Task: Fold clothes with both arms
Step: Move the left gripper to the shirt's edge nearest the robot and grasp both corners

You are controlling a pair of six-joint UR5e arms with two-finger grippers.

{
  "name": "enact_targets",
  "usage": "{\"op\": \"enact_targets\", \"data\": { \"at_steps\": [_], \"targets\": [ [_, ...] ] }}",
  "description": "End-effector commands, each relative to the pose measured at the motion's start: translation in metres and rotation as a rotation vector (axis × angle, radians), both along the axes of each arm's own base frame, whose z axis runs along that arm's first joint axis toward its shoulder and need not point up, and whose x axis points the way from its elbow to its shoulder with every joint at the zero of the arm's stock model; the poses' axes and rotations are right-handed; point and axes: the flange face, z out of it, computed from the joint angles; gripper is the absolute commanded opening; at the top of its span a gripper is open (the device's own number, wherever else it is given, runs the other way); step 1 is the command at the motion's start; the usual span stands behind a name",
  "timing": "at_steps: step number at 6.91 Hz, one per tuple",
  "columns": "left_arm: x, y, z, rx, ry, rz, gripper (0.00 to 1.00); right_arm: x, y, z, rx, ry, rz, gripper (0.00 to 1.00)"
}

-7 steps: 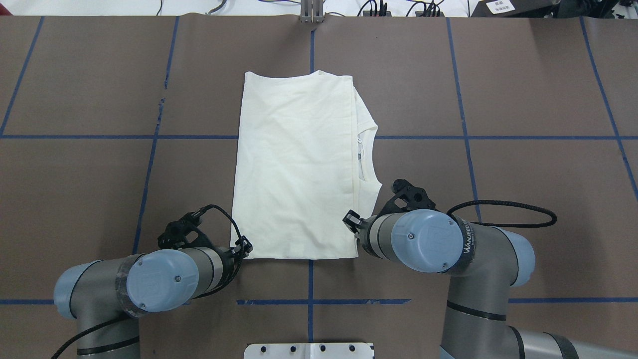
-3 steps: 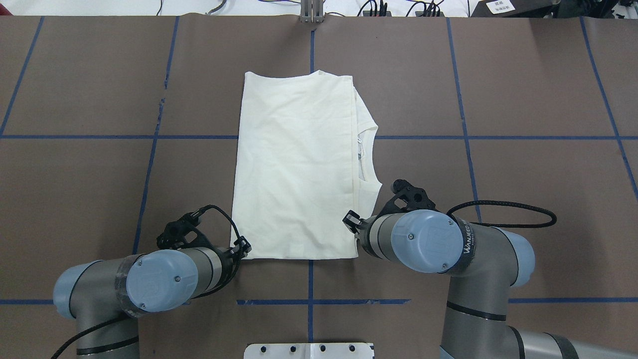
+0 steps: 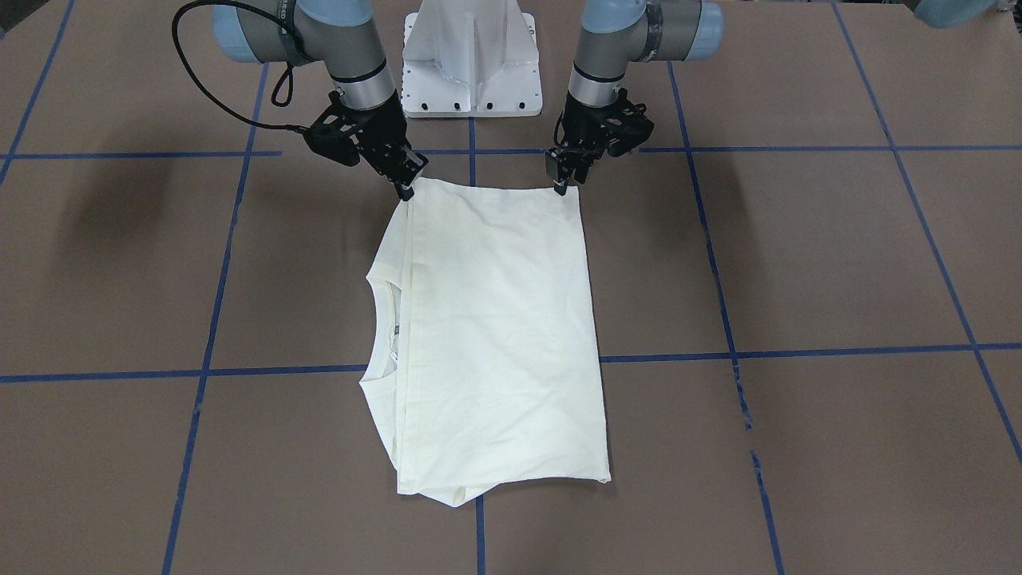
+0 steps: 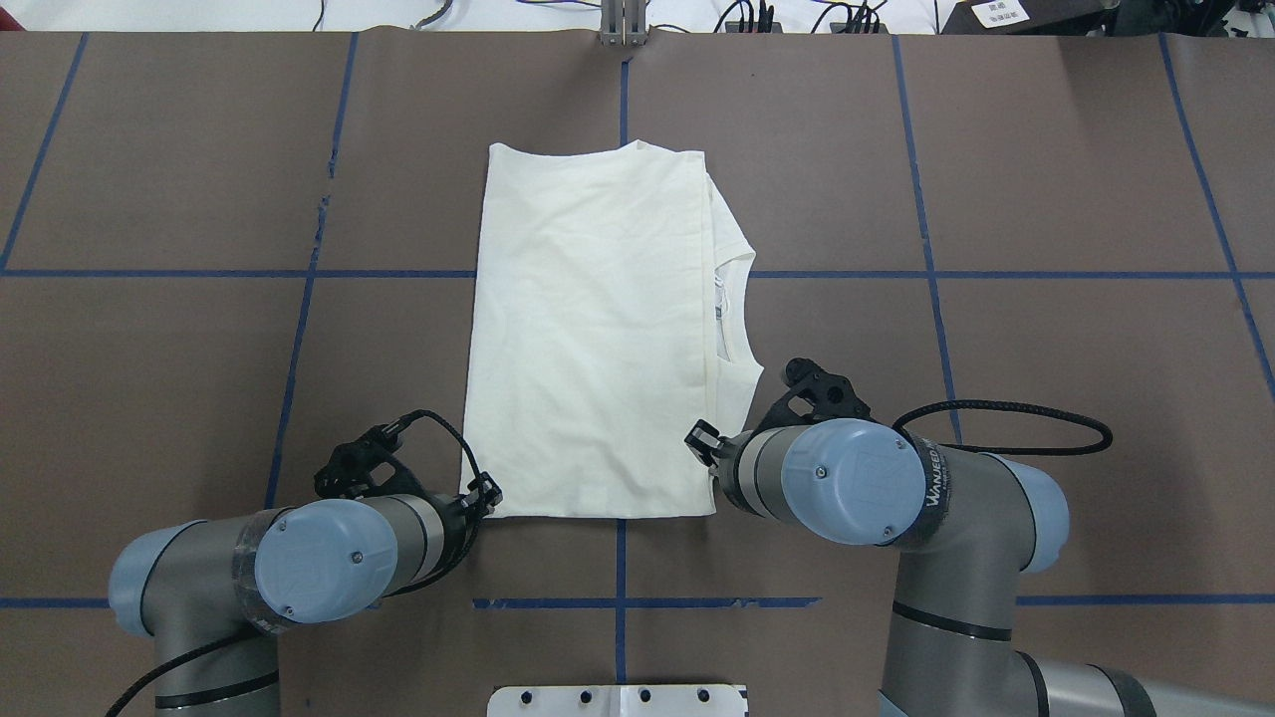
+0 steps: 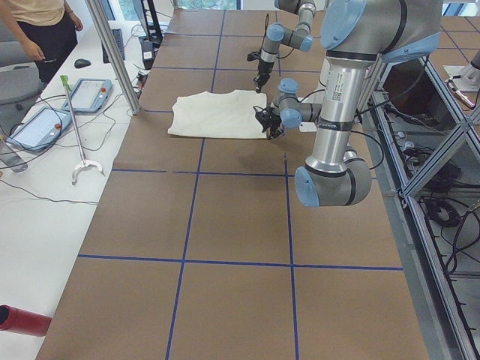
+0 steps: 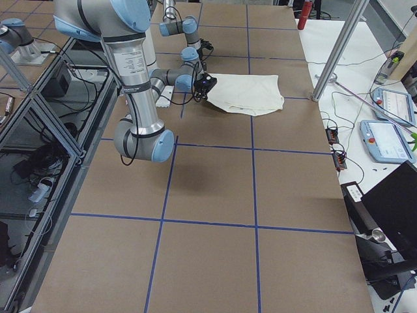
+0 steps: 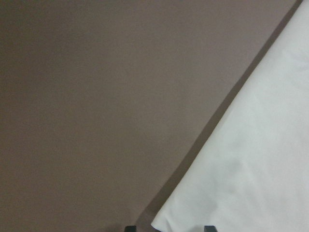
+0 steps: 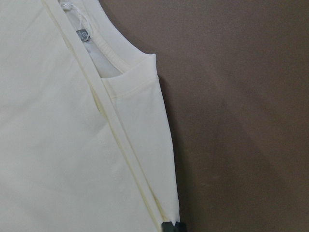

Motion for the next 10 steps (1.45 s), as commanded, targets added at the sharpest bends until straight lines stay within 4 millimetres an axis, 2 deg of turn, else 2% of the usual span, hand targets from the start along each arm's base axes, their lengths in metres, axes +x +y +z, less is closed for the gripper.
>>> {"op": "enact_targets", "data": {
  "at_steps": [1,2,5,7,8,9,10],
  "targets": [
    [0.004,-0.002,0.001,0.002,-0.003,0.002,0.5,0.0,0.0,0.0,0.0,0.0,0.0,0.0],
    [0.003,-0.001,-0.002,-0.001,0.004,0.0,0.01,0.0,0.001,0.0,0.0,0.0,-0.001,0.0],
    [-0.004,-0.006,-0.009,0.01,0.015,0.0,0.0,0.0,0.0,0.002,-0.001,0.004,-0.001,0.0],
    [-0.039,0.002,-0.049,0.025,0.111,-0.006,0.0,0.002,0.002,-0.001,-0.002,-0.004,-0.002,0.0],
    [-0.057,0.014,-0.074,0.019,0.167,-0.004,0.0,0.026,0.024,0.0,-0.022,-0.033,-0.005,0.0],
    [-0.079,0.038,-0.104,-0.018,0.215,0.007,0.0,0.059,0.046,-0.009,-0.048,-0.083,-0.003,0.0],
    [-0.114,0.047,-0.135,-0.019,0.257,0.02,0.0,0.099,0.055,-0.036,-0.045,-0.158,0.007,0.0]
  ]
}}
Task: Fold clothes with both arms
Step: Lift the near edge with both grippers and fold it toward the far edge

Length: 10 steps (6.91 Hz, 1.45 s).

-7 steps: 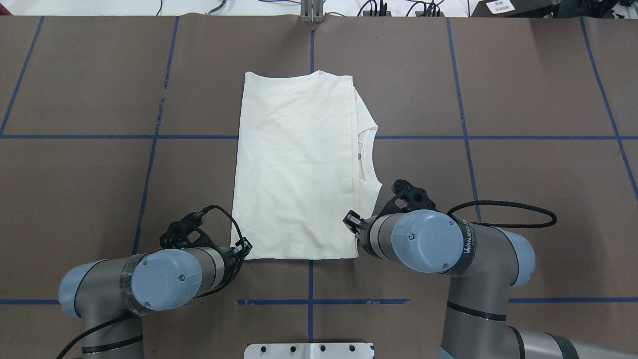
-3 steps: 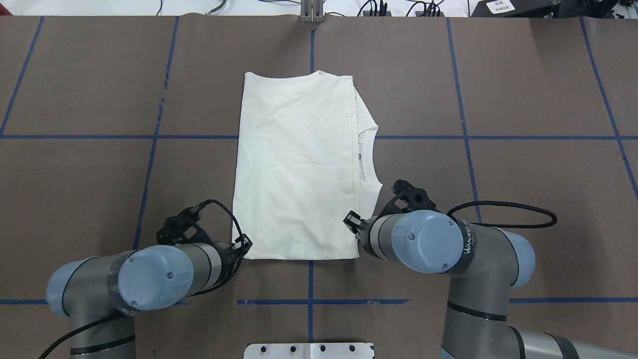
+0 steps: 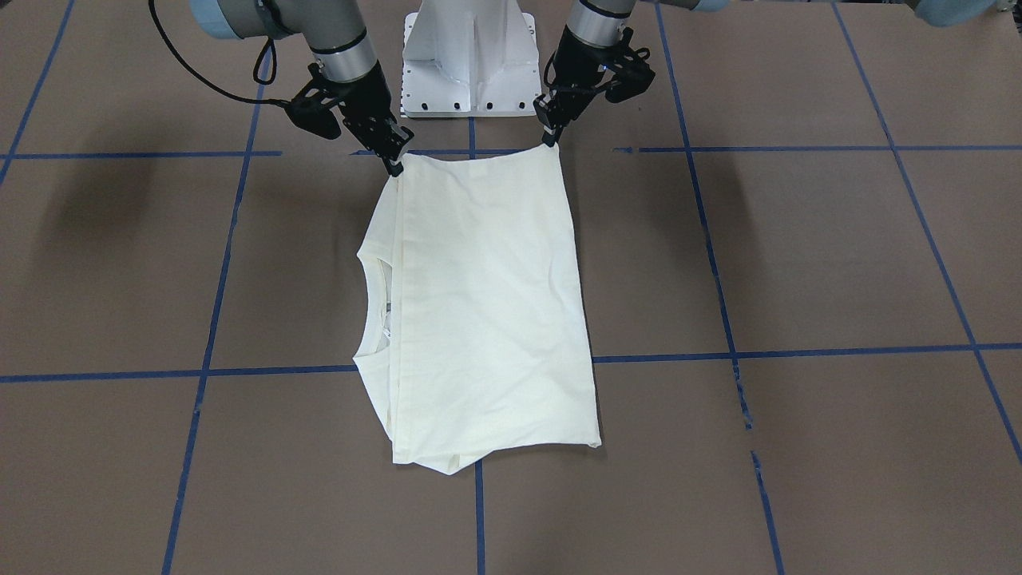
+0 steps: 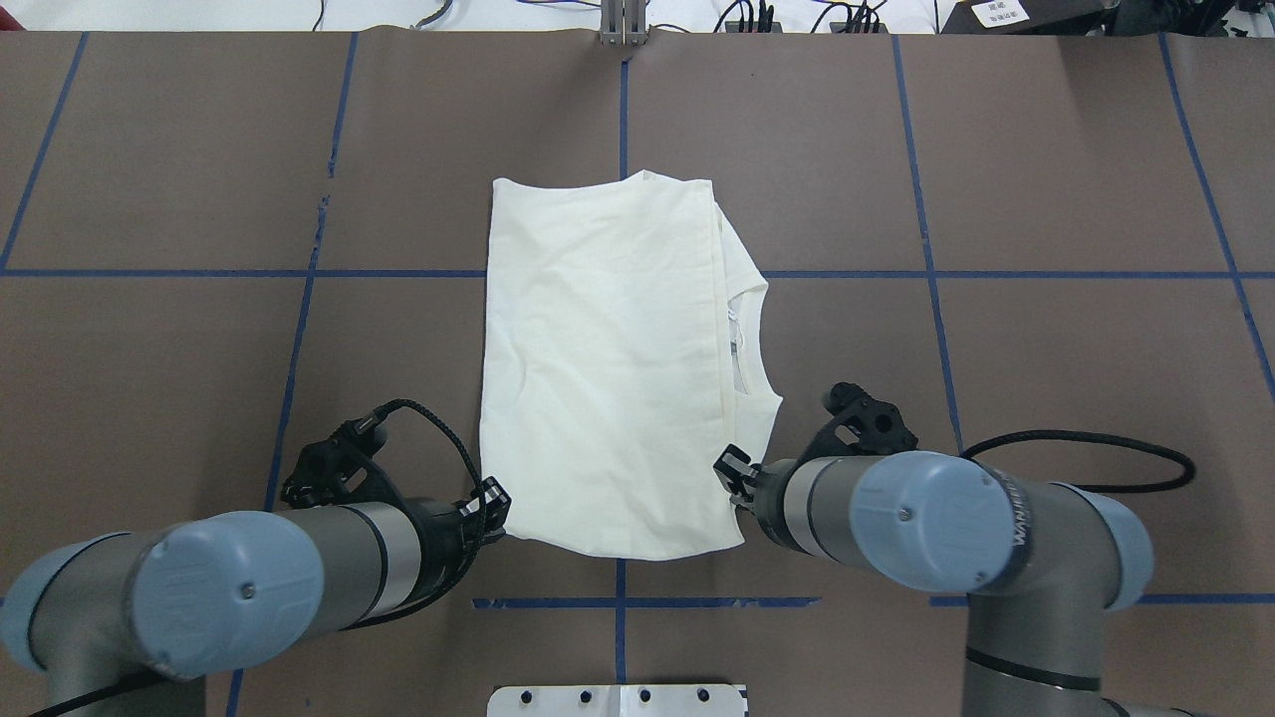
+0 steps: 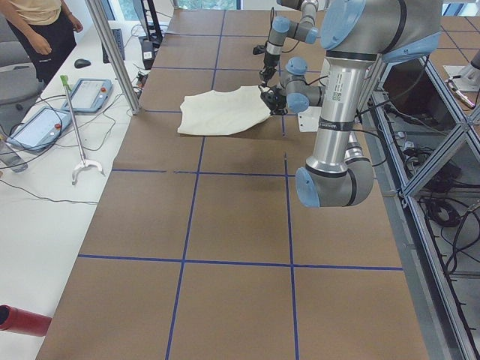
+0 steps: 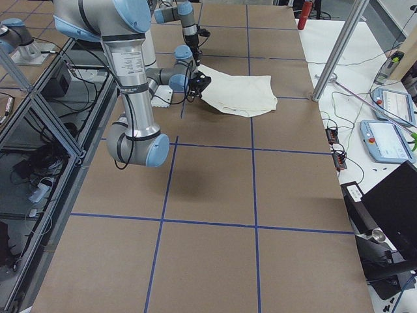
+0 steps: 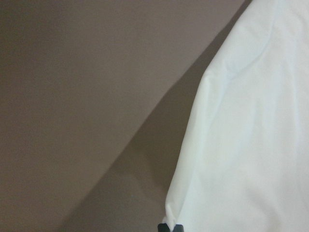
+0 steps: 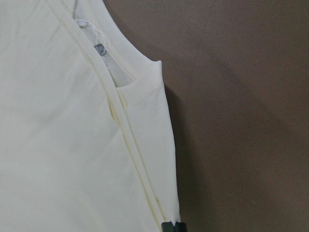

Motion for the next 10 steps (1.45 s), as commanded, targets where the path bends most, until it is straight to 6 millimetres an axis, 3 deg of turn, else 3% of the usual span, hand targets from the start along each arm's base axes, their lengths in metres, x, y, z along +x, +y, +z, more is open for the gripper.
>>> {"op": "enact_targets", "data": {
  "at_steps": [1,2,3,4,6,7,8,9,10],
  "targets": [
    [-0.058,0.022,-0.052,-0.014,0.096,0.037,0.0,0.061,0.014,-0.04,-0.001,-0.106,0.02,0.0],
    [-0.055,-0.006,-0.049,0.004,0.075,-0.018,0.0,0.065,-0.006,-0.037,0.004,-0.086,0.06,0.0],
    [-0.046,-0.043,-0.054,0.043,0.048,-0.068,0.0,0.052,-0.047,-0.042,0.017,-0.07,0.115,0.0],
    [-0.031,-0.066,-0.042,0.063,-0.002,-0.087,0.0,0.025,-0.091,-0.044,0.023,-0.031,0.156,0.0],
    [-0.016,-0.125,-0.026,0.139,-0.111,-0.115,0.0,0.022,-0.145,-0.033,0.05,0.029,0.194,0.0],
    [-0.012,-0.16,-0.019,0.188,-0.126,-0.139,0.0,0.007,-0.176,-0.038,0.026,0.043,0.203,0.0],
    [-0.008,-0.196,0.003,0.192,-0.13,-0.185,0.0,-0.01,-0.208,-0.036,0.004,0.076,0.208,0.0],
    [0.01,-0.222,0.025,0.205,-0.139,-0.196,0.0,-0.033,-0.23,-0.037,-0.007,0.109,0.207,0.0],
    [0.028,-0.237,0.039,0.228,-0.15,-0.189,0.0,-0.051,-0.252,-0.024,-0.006,0.103,0.219,0.0]
  ]
}}
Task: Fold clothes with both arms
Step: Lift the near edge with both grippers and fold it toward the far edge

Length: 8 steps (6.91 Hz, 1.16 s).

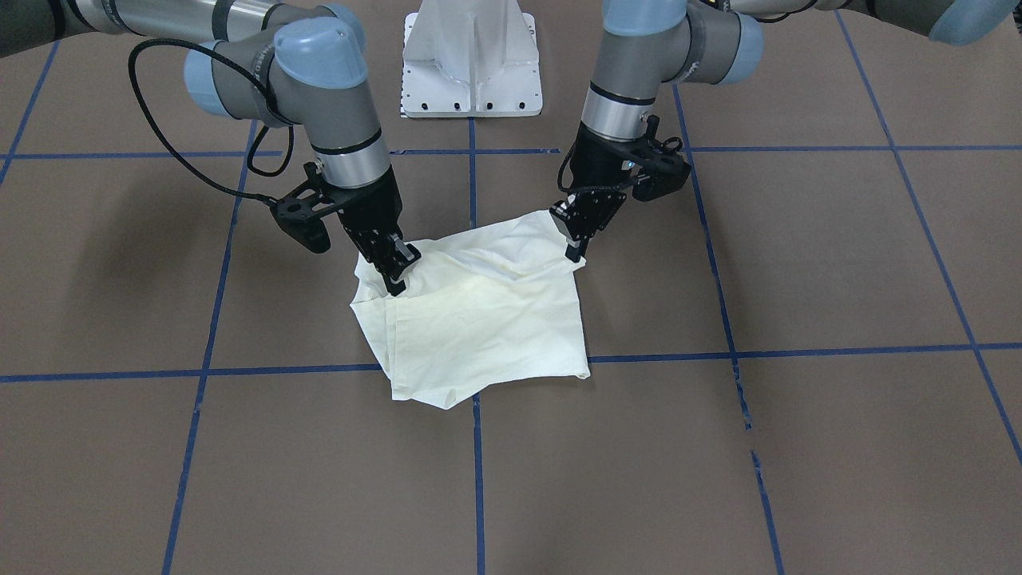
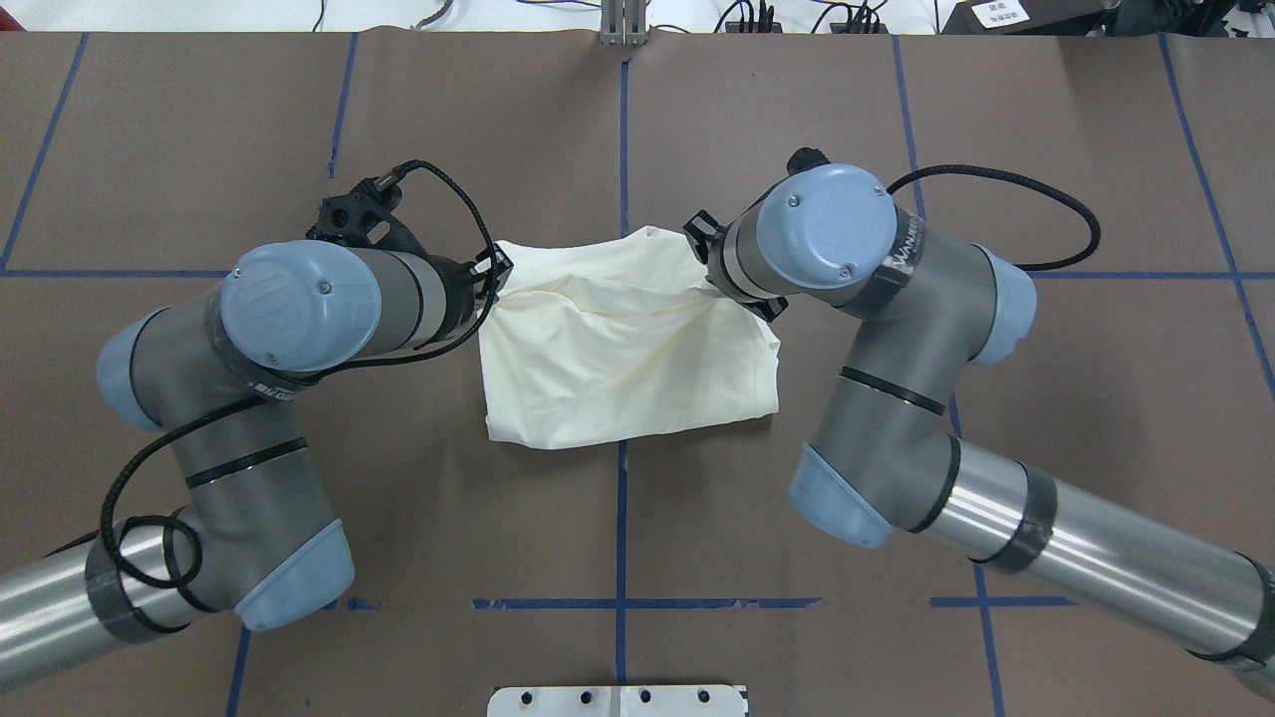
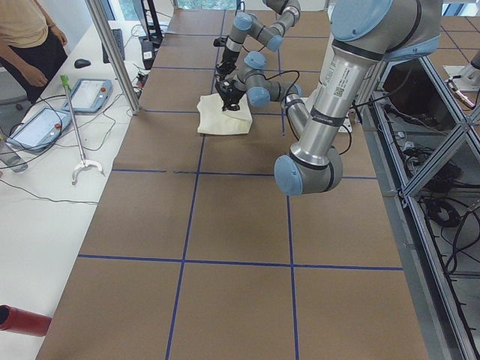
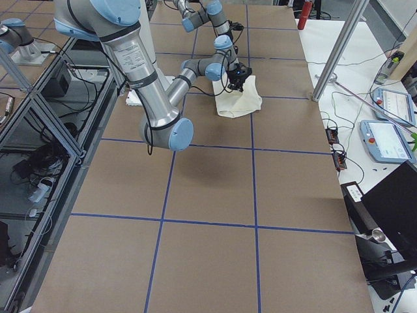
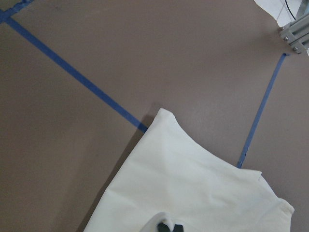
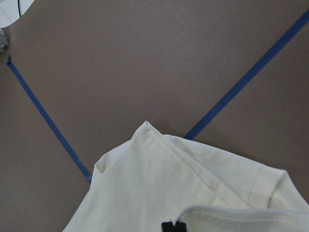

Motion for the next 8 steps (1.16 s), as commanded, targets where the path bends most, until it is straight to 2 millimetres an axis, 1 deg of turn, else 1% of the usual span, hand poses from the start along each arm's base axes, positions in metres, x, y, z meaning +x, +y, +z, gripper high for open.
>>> {"op": "enact_targets", "data": {
  "at_steps": [1,2,3,4,5,6,7,8],
  "targets": [
    [0.032,-0.035,0.043,0.017,-0.027,-0.005,0.0,-0.033,-0.042,0.032,-0.005,0.002,0.014,0.0],
    [0.043,-0.048,0.052,0.027,-0.025,-0.014,0.0,-0.043,-0.05,0.038,-0.013,0.012,0.012,0.0],
    [0.047,-0.053,0.058,0.043,-0.042,-0.027,0.0,-0.046,-0.054,0.034,-0.011,0.015,0.009,0.0],
    [0.042,-0.062,0.06,0.059,-0.05,-0.032,0.0,-0.043,-0.061,0.039,-0.009,0.026,-0.004,0.0],
    [0.027,-0.075,0.05,0.097,-0.022,-0.051,0.0,-0.034,-0.07,0.039,-0.009,0.024,-0.02,0.0],
    [0.018,-0.082,0.045,0.116,-0.007,-0.064,0.0,-0.032,-0.071,0.041,-0.016,0.021,-0.028,0.0],
    [0.015,-0.084,0.043,0.124,0.004,-0.068,0.0,-0.031,-0.072,0.04,-0.014,0.02,-0.027,0.0],
    [0.01,-0.091,0.034,0.131,0.014,-0.08,0.0,-0.028,-0.075,0.04,-0.011,0.021,-0.027,0.0]
  ]
}}
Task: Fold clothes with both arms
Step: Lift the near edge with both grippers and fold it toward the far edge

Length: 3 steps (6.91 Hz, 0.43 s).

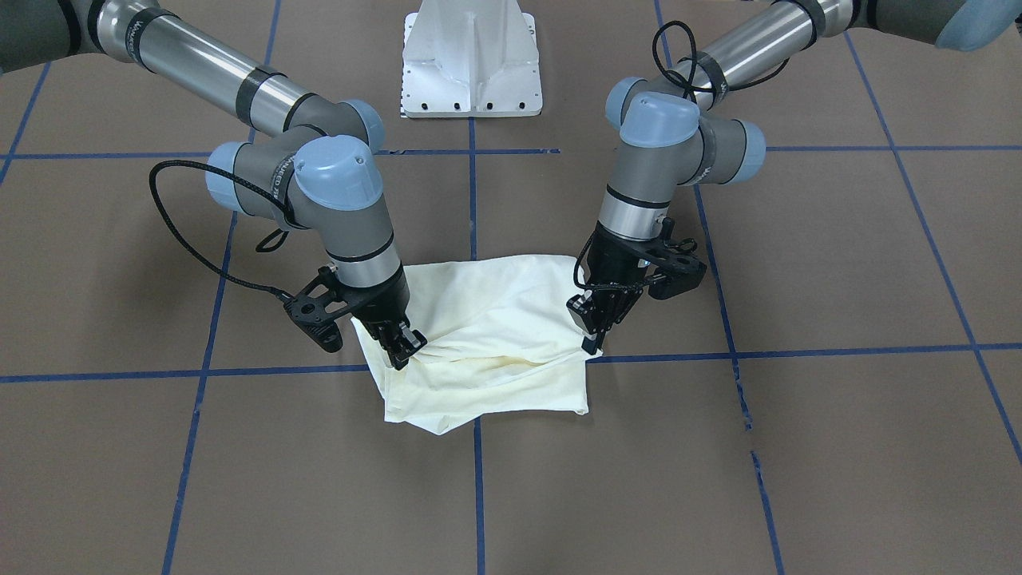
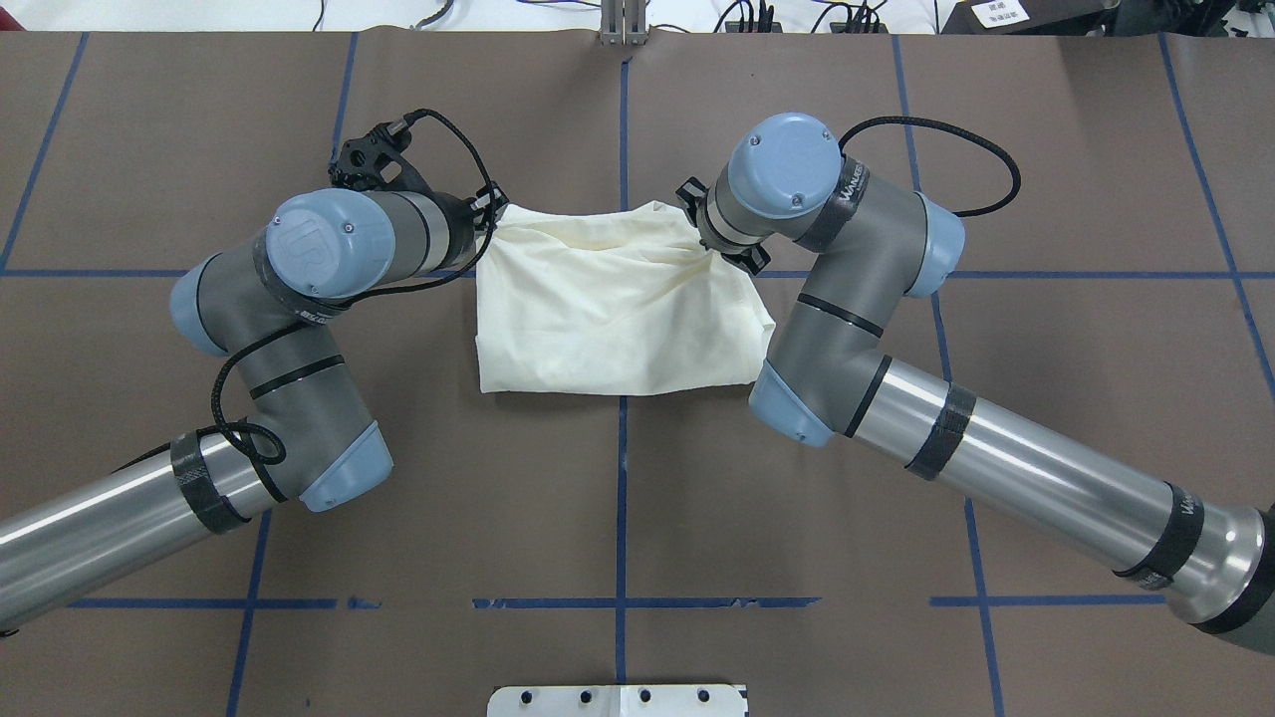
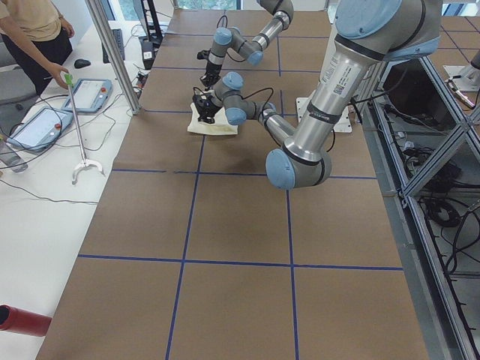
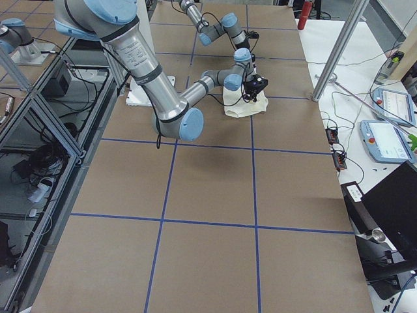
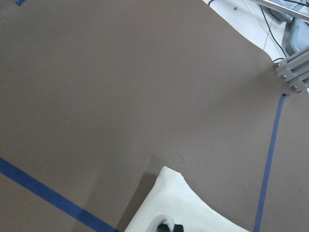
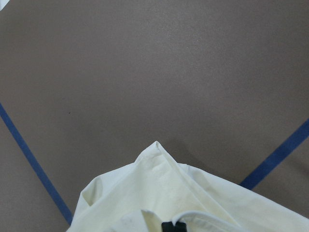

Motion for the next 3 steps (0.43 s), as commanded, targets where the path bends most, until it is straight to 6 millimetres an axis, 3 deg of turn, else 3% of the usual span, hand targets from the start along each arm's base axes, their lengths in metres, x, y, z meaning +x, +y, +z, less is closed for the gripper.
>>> {"op": "enact_targets", "data": {
  "at_steps": [1,2,3],
  "targets": [
    [-0.01,-0.012,-0.012,0.016,0.012,-0.017,0.0,0.006,-0.005,0.001,-0.002,-0.002,-0.011,0.0],
    [0.002,-0.019,-0.011,0.007,0.002,-0.016,0.0,0.009,-0.008,0.004,-0.003,0.002,-0.01,0.0],
    [0.015,-0.029,-0.008,-0.004,-0.013,-0.016,0.07,0.008,-0.008,0.005,-0.001,0.006,-0.015,0.21]
  ]
}}
